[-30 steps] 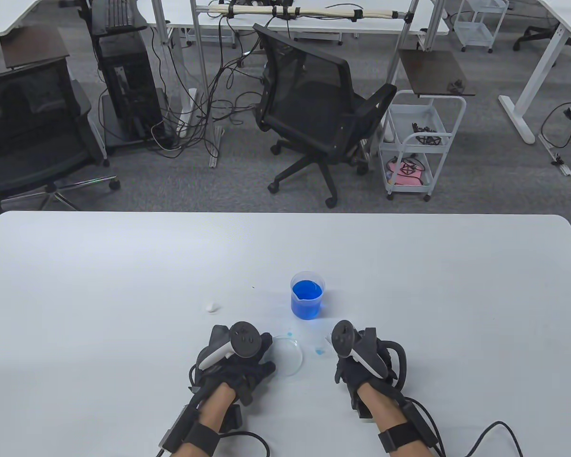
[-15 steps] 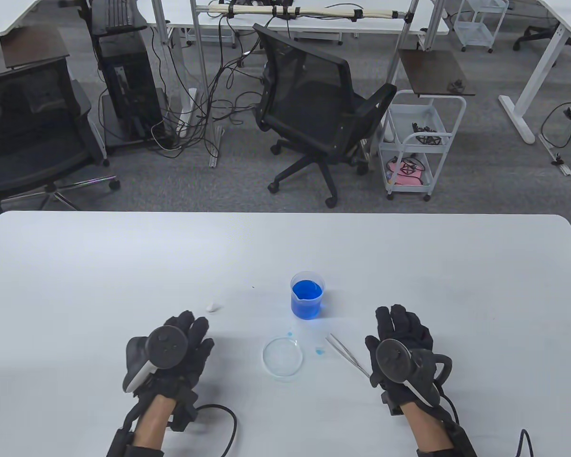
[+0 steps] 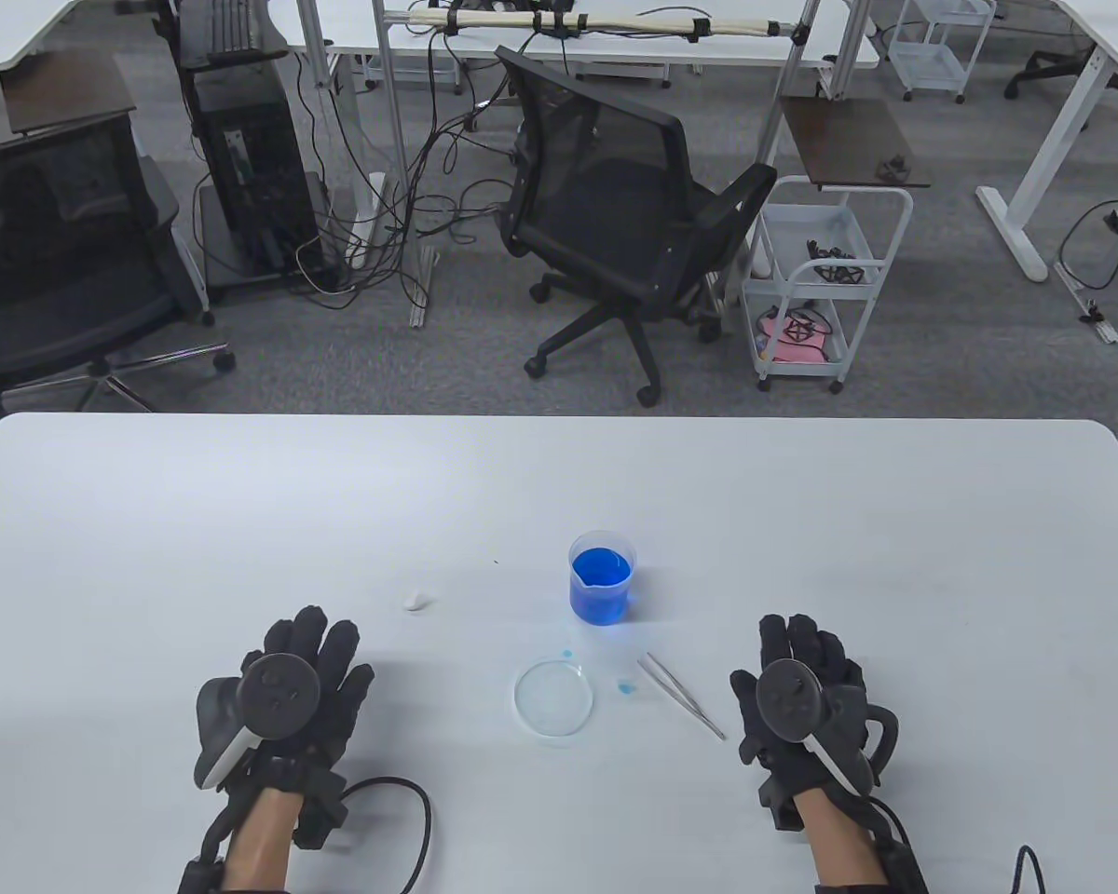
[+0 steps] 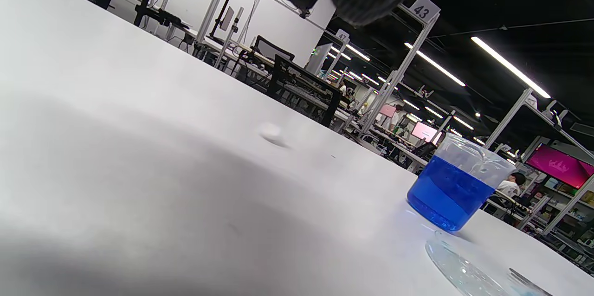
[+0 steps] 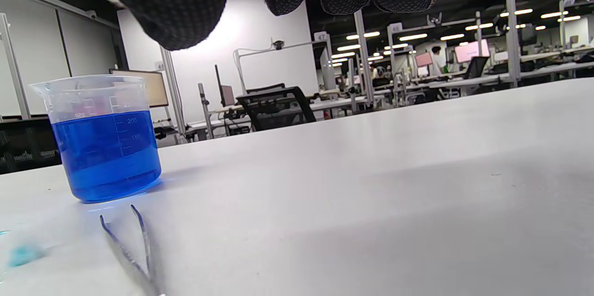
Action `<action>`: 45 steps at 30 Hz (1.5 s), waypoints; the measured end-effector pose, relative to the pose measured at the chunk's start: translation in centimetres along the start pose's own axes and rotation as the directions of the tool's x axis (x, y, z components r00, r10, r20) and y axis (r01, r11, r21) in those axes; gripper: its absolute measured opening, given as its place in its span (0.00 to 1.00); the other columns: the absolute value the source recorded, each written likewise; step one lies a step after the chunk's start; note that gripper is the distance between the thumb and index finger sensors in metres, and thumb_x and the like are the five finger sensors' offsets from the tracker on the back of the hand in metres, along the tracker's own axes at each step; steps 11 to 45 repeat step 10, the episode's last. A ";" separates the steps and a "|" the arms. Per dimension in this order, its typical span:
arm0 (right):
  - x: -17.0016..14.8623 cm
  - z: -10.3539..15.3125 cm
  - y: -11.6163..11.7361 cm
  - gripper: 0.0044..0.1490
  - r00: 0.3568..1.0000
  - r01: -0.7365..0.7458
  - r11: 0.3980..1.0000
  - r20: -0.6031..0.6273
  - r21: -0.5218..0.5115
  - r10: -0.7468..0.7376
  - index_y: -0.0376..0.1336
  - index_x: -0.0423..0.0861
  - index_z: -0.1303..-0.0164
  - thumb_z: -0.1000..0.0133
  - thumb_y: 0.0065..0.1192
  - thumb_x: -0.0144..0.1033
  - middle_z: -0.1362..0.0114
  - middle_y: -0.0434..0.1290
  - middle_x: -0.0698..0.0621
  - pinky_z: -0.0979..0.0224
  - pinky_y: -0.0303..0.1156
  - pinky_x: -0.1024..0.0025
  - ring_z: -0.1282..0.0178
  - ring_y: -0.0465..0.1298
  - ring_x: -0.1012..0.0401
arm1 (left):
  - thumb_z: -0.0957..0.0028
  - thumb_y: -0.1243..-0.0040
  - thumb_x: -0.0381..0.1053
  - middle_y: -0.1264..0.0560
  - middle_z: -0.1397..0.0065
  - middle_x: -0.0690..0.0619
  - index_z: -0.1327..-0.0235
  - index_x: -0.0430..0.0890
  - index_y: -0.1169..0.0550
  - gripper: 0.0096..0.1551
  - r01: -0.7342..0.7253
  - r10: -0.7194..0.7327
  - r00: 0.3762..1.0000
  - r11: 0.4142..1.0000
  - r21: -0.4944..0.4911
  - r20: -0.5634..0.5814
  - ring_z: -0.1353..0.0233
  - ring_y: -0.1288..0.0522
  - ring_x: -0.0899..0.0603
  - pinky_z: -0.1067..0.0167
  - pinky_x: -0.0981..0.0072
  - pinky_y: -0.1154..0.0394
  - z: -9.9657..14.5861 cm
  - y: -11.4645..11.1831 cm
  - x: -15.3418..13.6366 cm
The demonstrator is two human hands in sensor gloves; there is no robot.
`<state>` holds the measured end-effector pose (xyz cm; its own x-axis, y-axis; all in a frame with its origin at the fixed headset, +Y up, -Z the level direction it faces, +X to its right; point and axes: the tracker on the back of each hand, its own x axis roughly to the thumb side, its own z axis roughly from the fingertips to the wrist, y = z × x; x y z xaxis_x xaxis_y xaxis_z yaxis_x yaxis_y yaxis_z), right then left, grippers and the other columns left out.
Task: Dip tweezers-held cotton tuft into dye solution and dot onto culture dish
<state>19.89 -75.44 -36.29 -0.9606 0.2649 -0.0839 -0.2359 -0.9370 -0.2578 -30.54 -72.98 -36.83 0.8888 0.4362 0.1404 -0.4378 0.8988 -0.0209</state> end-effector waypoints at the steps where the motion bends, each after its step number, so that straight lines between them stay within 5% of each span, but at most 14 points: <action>1: -0.1 0.1 0.0 0.50 1.000 0.004 1.000 -0.001 0.003 -0.004 0.54 0.46 0.23 0.54 0.65 0.52 0.18 0.56 0.37 0.27 0.59 0.29 0.22 0.61 0.36 | 0.35 0.46 0.53 0.53 0.12 0.33 0.18 0.42 0.39 0.35 -0.006 0.006 1.000 1.000 -0.001 -0.002 0.19 0.59 0.22 0.33 0.20 0.61 0.0 -0.1 -0.1; 45: 0.0 0.2 0.2 0.49 1.000 -0.003 1.000 -0.005 0.019 0.003 0.54 0.45 0.23 0.53 0.65 0.52 0.19 0.58 0.36 0.28 0.61 0.30 0.24 0.63 0.37 | 0.35 0.46 0.53 0.53 0.12 0.33 0.18 0.42 0.39 0.35 -0.005 0.005 1.000 0.999 -0.034 0.002 0.19 0.59 0.23 0.33 0.20 0.60 0.0 -1.1 0.3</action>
